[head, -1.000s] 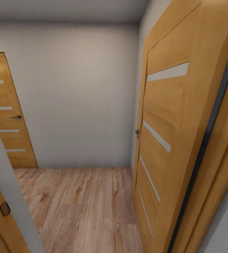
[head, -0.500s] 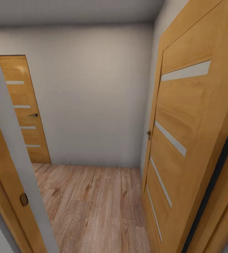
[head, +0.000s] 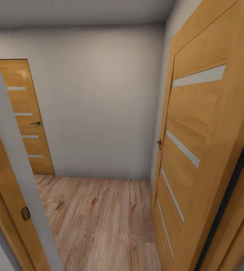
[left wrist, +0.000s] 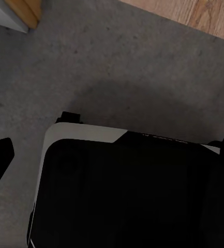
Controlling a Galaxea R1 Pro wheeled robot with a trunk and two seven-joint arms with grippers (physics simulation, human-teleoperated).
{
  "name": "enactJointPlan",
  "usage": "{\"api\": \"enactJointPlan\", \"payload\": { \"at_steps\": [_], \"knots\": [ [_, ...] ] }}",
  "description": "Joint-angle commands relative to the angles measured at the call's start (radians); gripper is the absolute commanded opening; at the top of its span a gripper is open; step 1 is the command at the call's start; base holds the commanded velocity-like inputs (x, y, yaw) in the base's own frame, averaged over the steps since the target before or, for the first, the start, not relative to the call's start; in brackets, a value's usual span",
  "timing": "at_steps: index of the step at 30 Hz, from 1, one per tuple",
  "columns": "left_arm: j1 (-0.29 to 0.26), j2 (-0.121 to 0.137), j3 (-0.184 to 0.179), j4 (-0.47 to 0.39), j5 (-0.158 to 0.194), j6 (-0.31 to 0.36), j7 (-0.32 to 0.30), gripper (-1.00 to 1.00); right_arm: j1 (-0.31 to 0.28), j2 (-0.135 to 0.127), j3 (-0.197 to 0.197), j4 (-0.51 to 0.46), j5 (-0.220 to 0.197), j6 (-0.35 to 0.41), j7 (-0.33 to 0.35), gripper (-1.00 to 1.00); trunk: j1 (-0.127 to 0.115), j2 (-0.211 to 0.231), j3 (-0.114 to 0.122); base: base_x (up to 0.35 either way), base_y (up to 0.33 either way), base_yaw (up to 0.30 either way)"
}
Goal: Move the two storage containers from the living room to the garage. In the garage, place one container on the floor and stack the other container on top of it (either order is fine).
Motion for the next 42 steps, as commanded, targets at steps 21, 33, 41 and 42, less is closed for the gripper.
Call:
{"api": "enactJointPlan", "payload": {
  "at_steps": [21, 33, 41, 42],
  "knots": [
    [0.000, 0.002, 0.002, 0.000, 0.007, -0.002, -0.005, 1.00, -0.001, 0.002, 0.009, 0.003, -0.009, -0.003, 0.001, 1.00, 0.000, -0.001, 0.000, 0.244, 0.000, 0.000],
    [0.000, 0.000, 0.002, 0.000, 0.007, -0.002, -0.005, 1.00, -0.001, 0.002, 0.009, 0.003, -0.009, -0.002, 0.001, 1.00, 0.000, -0.001, 0.000, 0.145, 0.000, 0.000],
    [0.000, 0.001, 0.002, 0.000, 0.007, -0.002, -0.005, 1.00, -0.001, 0.002, 0.009, 0.003, -0.009, -0.002, 0.002, 1.00, 0.000, -0.001, 0.000, 0.149, 0.000, 0.000],
    [0.000, 0.001, 0.002, 0.000, 0.007, -0.002, -0.005, 1.00, -0.001, 0.002, 0.009, 0.003, -0.009, -0.002, 0.002, 1.00, 0.000, -0.001, 0.000, 0.302, 0.000, 0.000]
  ]
}}
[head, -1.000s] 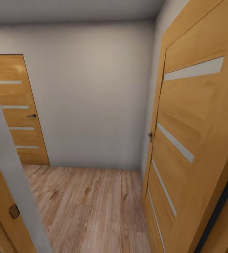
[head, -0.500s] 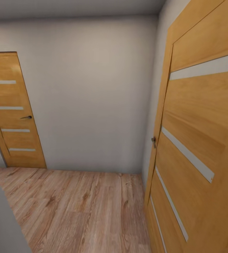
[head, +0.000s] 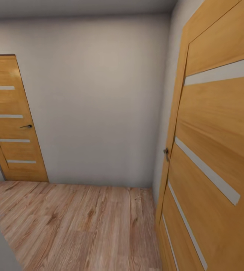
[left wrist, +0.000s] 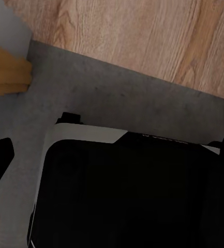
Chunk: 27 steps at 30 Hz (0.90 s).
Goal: Move the two storage containers from the living room to the garage. In the garage, place one container on the floor and stack the other container on top of it (either order is fine).
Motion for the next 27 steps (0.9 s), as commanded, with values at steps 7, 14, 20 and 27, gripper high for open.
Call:
{"api": "enactJointPlan", "payload": {
  "at_steps": [7, 14, 20, 27],
  "knots": [
    [0.000, 0.001, 0.002, 0.001, 0.007, -0.001, -0.005, 1.00, -0.001, 0.000, 0.009, 0.003, -0.009, -0.006, 0.000, 1.00, 0.001, -0.001, 0.000, 0.239, 0.000, 0.000],
    [0.000, 0.001, 0.002, 0.001, 0.007, -0.001, -0.005, 1.00, -0.001, 0.000, 0.009, 0.003, -0.010, -0.006, -0.001, 1.00, 0.001, -0.001, 0.000, 0.025, 0.133, 0.000],
    [0.000, 0.000, 0.002, 0.001, 0.007, -0.001, -0.005, 1.00, -0.001, 0.000, 0.009, 0.003, -0.009, -0.006, 0.000, 1.00, 0.001, -0.001, 0.000, 0.002, 0.062, 0.000],
    [0.000, -0.001, 0.002, 0.001, 0.007, -0.001, -0.005, 1.00, -0.001, 0.000, 0.009, 0.003, -0.009, -0.006, 0.000, 1.00, 0.001, -0.001, 0.000, 0.000, 0.093, 0.000]
  ]
}}
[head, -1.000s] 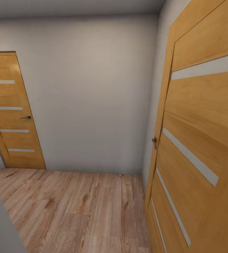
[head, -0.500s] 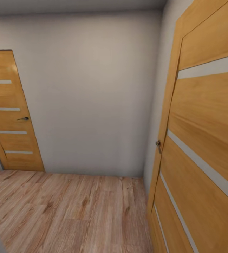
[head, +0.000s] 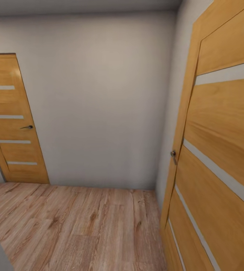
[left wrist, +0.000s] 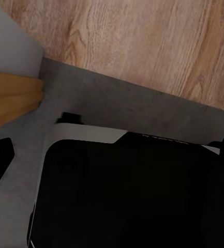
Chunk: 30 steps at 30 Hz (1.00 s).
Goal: Move the two storage containers from the living room to the garage. In the garage, place one container on the floor and stack the other container on top of it (either order is fine).
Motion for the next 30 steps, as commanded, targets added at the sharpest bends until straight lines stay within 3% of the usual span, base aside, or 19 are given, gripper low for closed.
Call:
{"api": "enactJointPlan", "payload": {
  "at_steps": [1, 20, 30],
  "knots": [
    [0.000, 0.000, 0.002, 0.001, 0.007, -0.001, -0.005, 1.00, -0.001, 0.000, 0.009, 0.003, -0.009, -0.005, -0.001, 1.00, 0.000, -0.001, 0.000, 0.000, 0.109, 0.000],
    [0.000, 0.000, 0.001, 0.001, 0.007, -0.001, -0.005, 1.00, -0.001, 0.000, 0.009, 0.003, -0.009, -0.006, -0.001, 1.00, 0.000, -0.001, 0.000, 0.003, 0.016, 0.000],
    [0.000, 0.001, 0.002, 0.001, 0.007, -0.001, -0.005, 1.00, -0.001, 0.000, 0.009, 0.003, -0.009, -0.006, 0.002, 1.00, 0.000, -0.001, 0.000, 0.244, 0.000, 0.000]
  ]
}}
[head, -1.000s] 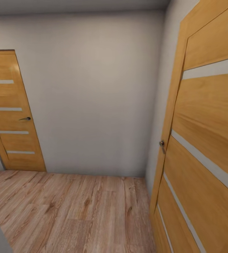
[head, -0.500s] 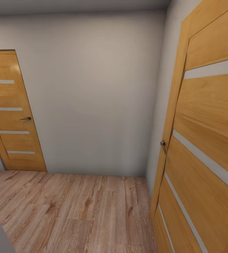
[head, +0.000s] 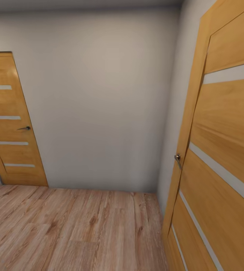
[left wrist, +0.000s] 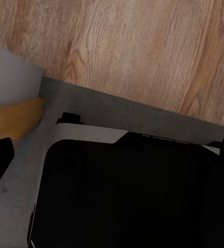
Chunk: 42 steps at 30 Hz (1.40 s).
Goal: Move the two storage containers from the living room to the garage. In the garage, place one container on the floor and stack the other container on top of it (either order is fine).
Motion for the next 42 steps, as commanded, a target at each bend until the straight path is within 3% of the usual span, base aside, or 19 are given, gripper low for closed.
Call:
{"api": "enactJointPlan", "payload": {
  "at_steps": [1, 42],
  "knots": [
    [0.000, 0.000, 0.002, 0.001, 0.007, -0.001, -0.005, 1.00, -0.001, 0.000, 0.009, 0.003, -0.009, -0.006, 0.000, 1.00, 0.001, -0.001, 0.000, 0.312, 0.000, 0.000],
    [0.000, 0.004, 0.002, 0.001, 0.007, -0.001, -0.005, 1.00, -0.001, 0.000, 0.009, 0.003, -0.009, -0.003, 0.002, 1.00, 0.001, -0.001, 0.000, 0.319, 0.000, 0.012]
  ]
}}
